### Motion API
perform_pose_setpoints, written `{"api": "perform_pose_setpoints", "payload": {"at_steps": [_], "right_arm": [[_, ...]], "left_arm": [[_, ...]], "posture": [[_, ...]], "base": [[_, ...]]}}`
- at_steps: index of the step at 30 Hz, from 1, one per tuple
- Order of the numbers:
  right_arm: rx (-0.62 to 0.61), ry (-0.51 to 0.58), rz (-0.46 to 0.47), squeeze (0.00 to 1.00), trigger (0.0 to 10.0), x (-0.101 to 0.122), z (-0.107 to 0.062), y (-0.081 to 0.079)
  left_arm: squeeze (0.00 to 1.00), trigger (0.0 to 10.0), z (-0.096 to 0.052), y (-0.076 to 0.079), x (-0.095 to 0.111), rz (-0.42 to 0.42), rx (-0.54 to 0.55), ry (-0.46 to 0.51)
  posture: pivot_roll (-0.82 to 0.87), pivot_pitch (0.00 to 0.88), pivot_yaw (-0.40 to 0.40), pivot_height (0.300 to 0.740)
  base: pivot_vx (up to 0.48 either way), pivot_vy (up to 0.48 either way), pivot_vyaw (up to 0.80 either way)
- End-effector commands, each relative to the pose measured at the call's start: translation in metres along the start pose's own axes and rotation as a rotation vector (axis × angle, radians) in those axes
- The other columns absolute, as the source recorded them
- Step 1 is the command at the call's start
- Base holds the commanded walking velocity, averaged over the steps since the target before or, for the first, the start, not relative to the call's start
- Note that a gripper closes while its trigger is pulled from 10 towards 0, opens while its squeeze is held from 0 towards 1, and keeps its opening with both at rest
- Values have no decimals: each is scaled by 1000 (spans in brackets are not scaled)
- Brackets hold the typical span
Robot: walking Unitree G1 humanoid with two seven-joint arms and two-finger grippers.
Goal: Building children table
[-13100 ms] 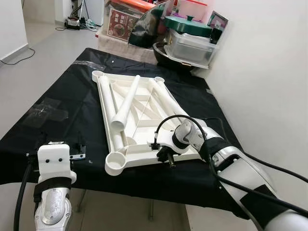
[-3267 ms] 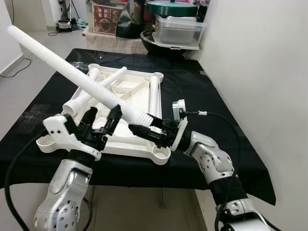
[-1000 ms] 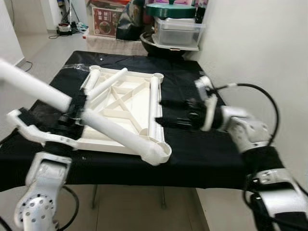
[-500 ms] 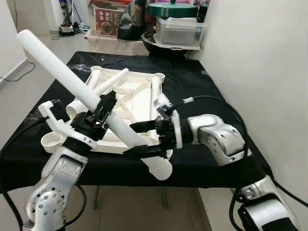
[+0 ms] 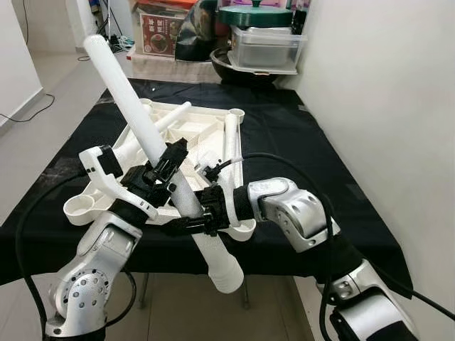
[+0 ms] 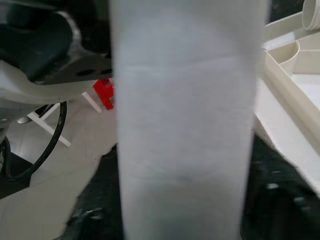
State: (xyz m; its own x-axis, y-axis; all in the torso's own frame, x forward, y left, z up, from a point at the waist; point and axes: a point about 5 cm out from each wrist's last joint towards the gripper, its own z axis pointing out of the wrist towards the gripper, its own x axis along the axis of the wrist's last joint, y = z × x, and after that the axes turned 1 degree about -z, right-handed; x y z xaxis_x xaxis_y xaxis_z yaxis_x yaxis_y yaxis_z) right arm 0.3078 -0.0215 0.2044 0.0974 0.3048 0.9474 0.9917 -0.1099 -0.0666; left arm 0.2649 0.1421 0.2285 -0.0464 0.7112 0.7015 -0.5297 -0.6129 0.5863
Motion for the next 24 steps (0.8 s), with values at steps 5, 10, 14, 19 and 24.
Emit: {"api": "perform_pose_setpoints", "payload": {"at_steps": [5,10,14,19,24], "right_arm": [[14,-35,-56,0,0,-6,9,-10],[-11,-40,-54,0,0,-12,12,-12],[-82,-31,-29,0,0,-15,4,-1],[-140,-24,-4,0,0,-17,-8,9],[-232,-22,18,0,0,-22,-30,25]], "left_arm": [[0,0,7,13,-8,-47,-73,-10],[0,0,9,15,-12,-49,-72,-10],[1000,10000,9,5,-10,65,-3,3],[1000,10000,6,5,-6,137,4,9],[1000,10000,-7,10,1,166,-38,-17]], "posture": [[120,0,-90,740],[120,0,-89,740],[120,0,-93,740],[123,0,-97,740],[130,0,-101,740]], "base": [[0,0,0],[0,0,0],[0,0,0],[0,0,0],[0,0,0]]}}
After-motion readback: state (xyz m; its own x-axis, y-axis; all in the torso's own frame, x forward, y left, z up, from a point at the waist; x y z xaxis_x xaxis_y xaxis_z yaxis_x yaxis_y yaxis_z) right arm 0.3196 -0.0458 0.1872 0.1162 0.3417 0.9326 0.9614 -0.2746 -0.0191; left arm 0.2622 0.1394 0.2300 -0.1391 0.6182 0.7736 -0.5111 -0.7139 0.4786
